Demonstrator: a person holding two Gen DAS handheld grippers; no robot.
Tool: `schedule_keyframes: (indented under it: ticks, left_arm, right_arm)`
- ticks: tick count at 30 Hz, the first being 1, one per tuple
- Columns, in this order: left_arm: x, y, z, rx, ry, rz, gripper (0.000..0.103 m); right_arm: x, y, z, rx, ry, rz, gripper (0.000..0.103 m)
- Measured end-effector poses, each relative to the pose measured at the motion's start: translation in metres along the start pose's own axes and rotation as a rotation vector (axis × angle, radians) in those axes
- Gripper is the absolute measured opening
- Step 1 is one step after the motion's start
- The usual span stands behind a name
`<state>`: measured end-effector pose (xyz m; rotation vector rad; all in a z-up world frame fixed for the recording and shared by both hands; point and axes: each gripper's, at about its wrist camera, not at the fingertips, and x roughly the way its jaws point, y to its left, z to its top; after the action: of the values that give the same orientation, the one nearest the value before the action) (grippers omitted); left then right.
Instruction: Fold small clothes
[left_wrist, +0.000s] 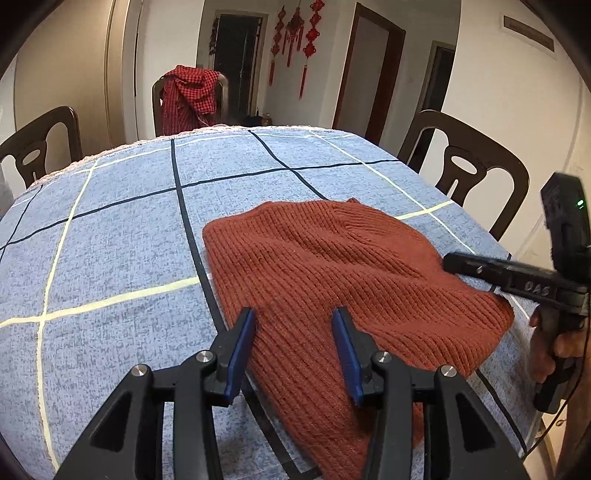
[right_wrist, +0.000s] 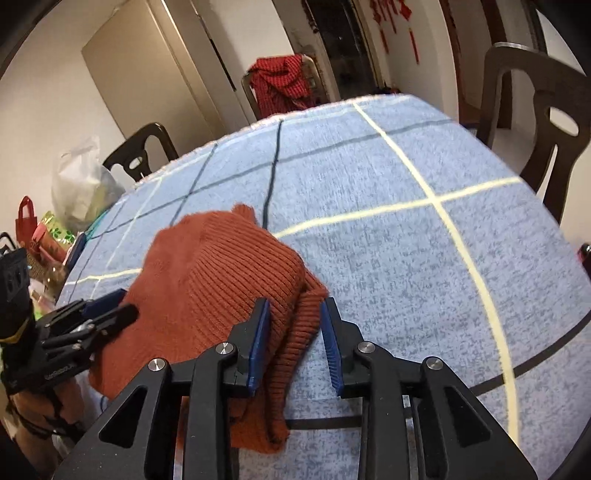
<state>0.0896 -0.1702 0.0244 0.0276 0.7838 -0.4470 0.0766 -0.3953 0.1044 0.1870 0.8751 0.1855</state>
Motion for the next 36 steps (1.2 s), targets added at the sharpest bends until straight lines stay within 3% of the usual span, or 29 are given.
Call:
schedule_keyframes:
  ticks: [7,14,17,32,36]
  left_arm:
    - [-0.01,-0.003,0.0,-0.005,-0.008,0.009,0.046]
    - [-0.034,-0.007,-0.016,0.013,-0.033,-0.021,0.046]
    - [-0.032,-0.006,-0.025,0.007,-0.015,-0.035,0.046]
    - [-0.026,0.002,-0.033,-0.054,0.003,-0.092,0.049]
    - [-0.033,-0.001,-0.026,-0.035,-0.008,-0.078,0.048]
  right_arm:
    - [-0.028,0.027,0.004,-0.082,-0.071,0.035,0.028]
    - [-0.022,0.05,-0.023,-0.212,-0.008,0.044,0.024]
    - [-0.009,0.041,-0.032,-0.206,0.035,-0.002,0.023]
    - [-0.011,0.035,-0.037,-0.184,0.033,0.015,0.023]
    - [-0.015,0.036,-0.028,-0.165,0.033,0.019,0.023]
